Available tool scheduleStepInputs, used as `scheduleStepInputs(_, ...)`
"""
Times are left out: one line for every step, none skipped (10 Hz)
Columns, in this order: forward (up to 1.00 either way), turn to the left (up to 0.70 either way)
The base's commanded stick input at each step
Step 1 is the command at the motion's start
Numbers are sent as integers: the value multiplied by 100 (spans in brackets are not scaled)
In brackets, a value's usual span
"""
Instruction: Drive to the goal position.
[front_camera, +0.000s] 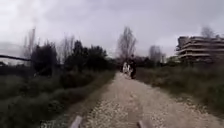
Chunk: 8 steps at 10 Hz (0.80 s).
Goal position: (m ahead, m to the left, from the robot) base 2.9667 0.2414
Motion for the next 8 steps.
scheduleStepInputs(50,-44)
scheduleStepInputs(50,-41)
scheduleStepInputs(50,-27)
scheduleStepInputs(49,0)
scheduleStepInputs(32,0)
scheduleStepInputs(16,0)
scheduleStepInputs(-2,0)
scheduleStepInputs(-41,0)
